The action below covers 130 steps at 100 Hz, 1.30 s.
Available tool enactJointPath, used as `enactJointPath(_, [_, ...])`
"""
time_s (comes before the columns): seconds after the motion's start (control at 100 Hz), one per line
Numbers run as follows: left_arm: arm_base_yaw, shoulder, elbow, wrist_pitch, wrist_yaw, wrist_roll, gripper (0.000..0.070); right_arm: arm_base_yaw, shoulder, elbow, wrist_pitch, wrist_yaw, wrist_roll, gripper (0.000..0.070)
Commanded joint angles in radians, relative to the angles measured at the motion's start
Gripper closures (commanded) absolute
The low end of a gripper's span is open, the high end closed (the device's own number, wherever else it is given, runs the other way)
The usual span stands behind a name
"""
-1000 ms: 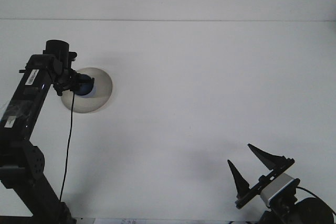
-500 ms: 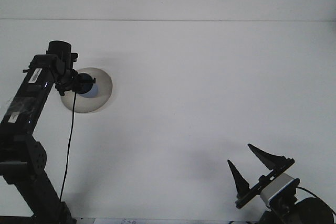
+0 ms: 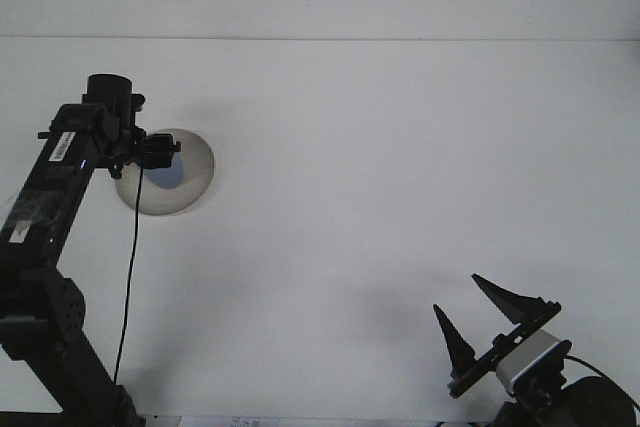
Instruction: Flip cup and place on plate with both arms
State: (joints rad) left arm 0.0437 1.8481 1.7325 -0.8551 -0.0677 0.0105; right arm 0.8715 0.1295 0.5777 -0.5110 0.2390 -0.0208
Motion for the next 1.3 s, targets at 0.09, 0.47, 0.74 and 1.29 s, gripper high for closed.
enactJointPath(0.09, [0.002,-0.105,0.025,0.042,0.005,-0.027,0.0232,0.011,0.001,0.003,0.009,0.002,-0.001,0.0213])
enactJointPath(0.47, [-0.037,-0.500,0.015,0.009,0.152,-0.082,0.0236,0.011,0.001,0.003,0.009,0.002,-0.002,0.0213])
enactJointPath(0.74, [-0.220,-0.869,-0.307,0.114,0.158,-0.087,0.0237,0.011,0.001,0.003,0.009,0.001,-0.002,0.0213])
enactJointPath(1.29, [-0.453,-1.324,-0.983,0.272,0.158,-0.236,0.0637,0.011,0.002,0.003,0.006,-0.003,-0.001,0.0465])
